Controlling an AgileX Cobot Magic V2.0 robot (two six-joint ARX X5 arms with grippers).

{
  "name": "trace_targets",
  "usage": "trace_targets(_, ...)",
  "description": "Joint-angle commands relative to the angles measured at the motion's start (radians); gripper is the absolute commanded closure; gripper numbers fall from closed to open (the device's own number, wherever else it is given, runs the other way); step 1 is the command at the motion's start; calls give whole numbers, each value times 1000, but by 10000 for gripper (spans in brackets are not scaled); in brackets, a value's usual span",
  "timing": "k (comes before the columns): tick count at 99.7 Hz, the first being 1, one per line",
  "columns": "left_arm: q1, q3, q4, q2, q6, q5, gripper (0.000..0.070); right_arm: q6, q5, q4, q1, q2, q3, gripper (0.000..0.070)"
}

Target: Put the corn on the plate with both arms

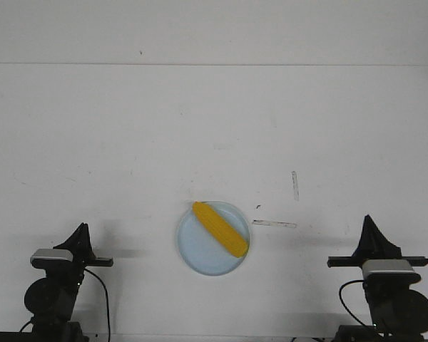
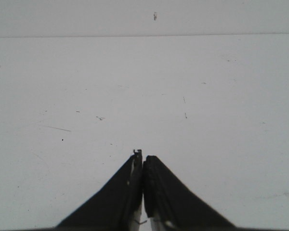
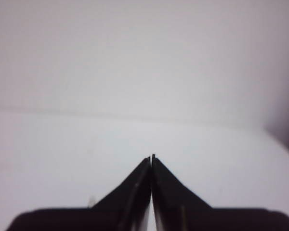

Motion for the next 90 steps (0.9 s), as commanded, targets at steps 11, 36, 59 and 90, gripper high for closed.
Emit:
trace_targets(11, 0, -21, 11, -2, -2, 0, 700, 60, 1, 77, 1, -56, -169, 693)
trace_targets(36, 0, -20, 11, -2, -1, 1, 700, 89, -1, 152, 10, -107, -354, 693)
trace_targets(59, 0, -20, 10, -2, -2, 0, 700, 88, 0, 214, 13, -107, -354, 693)
trace_targets(90, 0, -20, 10, -2, -2, 0, 700, 88, 0, 240, 13, -107, -354, 693)
